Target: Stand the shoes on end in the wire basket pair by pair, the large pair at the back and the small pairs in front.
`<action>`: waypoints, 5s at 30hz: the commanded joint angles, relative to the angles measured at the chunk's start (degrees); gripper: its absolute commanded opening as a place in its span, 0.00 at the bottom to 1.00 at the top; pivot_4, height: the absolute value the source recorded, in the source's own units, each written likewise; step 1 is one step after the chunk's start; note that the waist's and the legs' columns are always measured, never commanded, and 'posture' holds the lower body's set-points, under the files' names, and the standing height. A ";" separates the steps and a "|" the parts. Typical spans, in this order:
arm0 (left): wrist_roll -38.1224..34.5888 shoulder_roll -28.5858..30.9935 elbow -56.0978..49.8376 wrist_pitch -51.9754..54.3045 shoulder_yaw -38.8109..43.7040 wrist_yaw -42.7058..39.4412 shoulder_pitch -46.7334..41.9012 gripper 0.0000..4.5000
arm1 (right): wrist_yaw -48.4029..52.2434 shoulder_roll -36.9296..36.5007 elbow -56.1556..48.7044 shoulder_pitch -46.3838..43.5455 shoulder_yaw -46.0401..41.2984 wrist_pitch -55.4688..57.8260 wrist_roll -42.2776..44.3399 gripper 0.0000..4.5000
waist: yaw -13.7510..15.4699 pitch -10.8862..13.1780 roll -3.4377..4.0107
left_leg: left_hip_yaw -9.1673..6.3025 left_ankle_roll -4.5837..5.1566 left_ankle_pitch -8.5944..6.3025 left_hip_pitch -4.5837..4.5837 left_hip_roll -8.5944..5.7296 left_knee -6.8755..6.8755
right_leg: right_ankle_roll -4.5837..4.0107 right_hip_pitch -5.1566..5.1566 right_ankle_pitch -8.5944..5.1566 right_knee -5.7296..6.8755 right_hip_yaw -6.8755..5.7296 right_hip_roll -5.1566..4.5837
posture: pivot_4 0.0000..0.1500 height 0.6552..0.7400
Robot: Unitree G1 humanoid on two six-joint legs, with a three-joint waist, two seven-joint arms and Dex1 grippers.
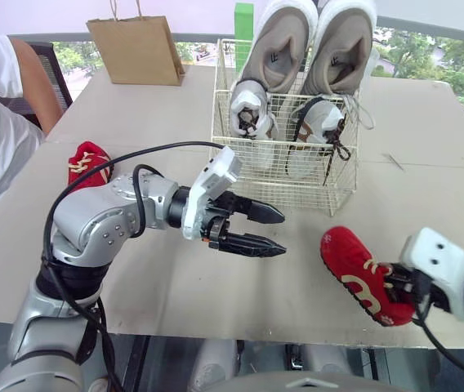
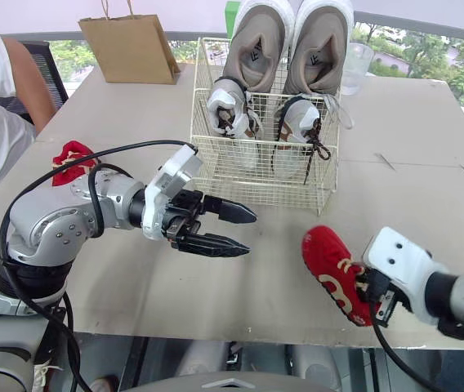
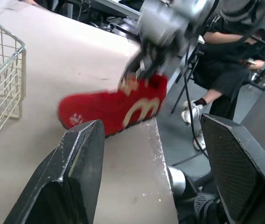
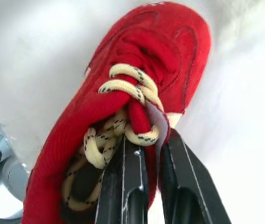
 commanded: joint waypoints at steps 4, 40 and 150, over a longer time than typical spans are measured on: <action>-0.55 -0.51 5.70 2.46 0.92 -0.80 -6.77 0.79 | 21.04 -7.73 6.85 -13.91 1.12 -19.75 -6.69 0.02 | 0.11 0.25 0.34 | 0.05 0.00 0.00 -0.05 -0.03 -0.01 | 0.00 -0.01 0.01 -0.10 -0.04 -0.05 | 1.00 1.00; -1.88 0.18 10.21 22.84 4.11 -3.21 -11.98 0.00 | 40.14 28.11 45.28 -85.81 53.67 -52.63 -37.04 0.20 | -1.29 0.60 0.69 | 0.21 -0.29 0.18 -1.05 -0.17 0.28 | -0.02 -1.32 0.05 0.69 -0.03 -0.54 | 1.00 1.00; -4.66 0.31 -17.28 -25.26 24.02 19.52 37.26 0.69 | -1.28 33.05 32.81 -45.92 28.70 -27.18 -10.01 0.06 | -1.13 0.50 0.71 | 0.13 0.02 0.01 -0.81 -0.25 0.18 | 0.01 -1.01 0.10 0.57 0.06 -0.38 | 1.00 1.00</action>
